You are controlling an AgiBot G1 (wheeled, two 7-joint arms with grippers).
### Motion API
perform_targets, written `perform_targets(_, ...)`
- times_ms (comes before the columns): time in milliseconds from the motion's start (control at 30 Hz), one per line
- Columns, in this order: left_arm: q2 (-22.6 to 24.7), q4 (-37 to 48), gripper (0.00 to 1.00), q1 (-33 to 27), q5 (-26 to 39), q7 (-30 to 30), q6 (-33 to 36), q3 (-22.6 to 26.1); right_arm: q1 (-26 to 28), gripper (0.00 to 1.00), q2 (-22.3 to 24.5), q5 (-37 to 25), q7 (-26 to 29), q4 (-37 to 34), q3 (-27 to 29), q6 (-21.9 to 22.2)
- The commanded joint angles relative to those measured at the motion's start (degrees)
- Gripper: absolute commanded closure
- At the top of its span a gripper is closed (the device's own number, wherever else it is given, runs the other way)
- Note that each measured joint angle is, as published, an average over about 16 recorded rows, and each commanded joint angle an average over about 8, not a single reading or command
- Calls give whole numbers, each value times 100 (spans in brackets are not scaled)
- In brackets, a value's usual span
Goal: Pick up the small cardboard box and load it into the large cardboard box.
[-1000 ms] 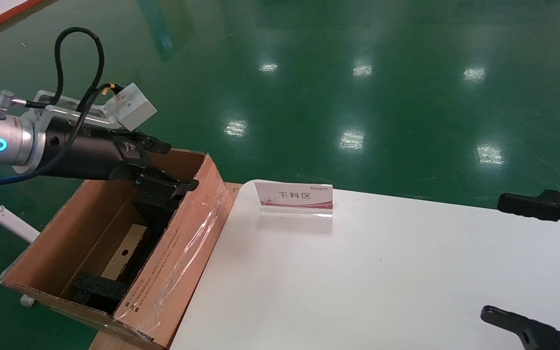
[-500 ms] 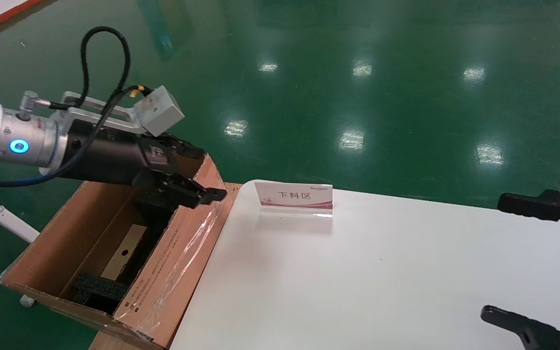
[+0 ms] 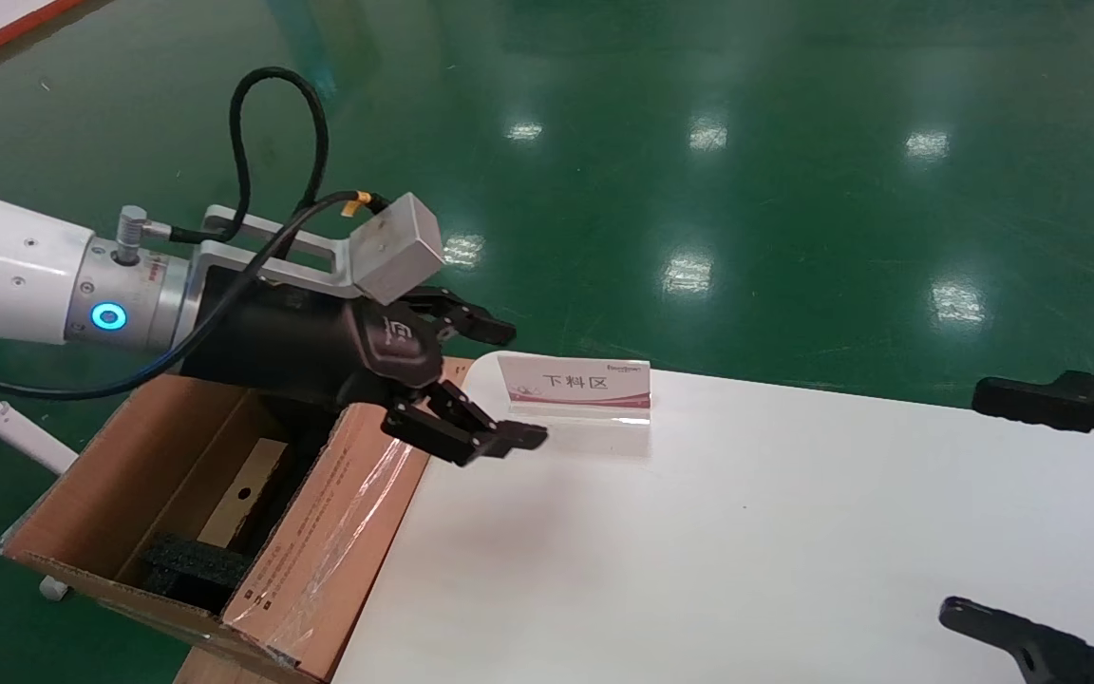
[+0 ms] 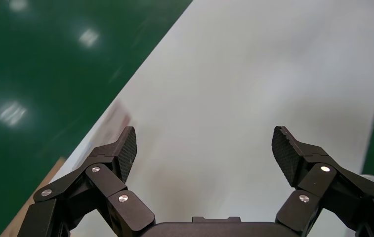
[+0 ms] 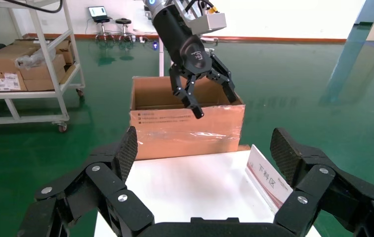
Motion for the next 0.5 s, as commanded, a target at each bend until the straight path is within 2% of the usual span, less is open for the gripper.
perform_targets(33, 59, 14, 0, 239, -91, 132, 100, -296, 0, 0, 0, 0, 0, 0, -1, 0)
perform_targets(500, 472, 115, 0, 1922, -735, 1061, 802, -2380, 1, 0, 2, 3, -2, 0, -4, 2)
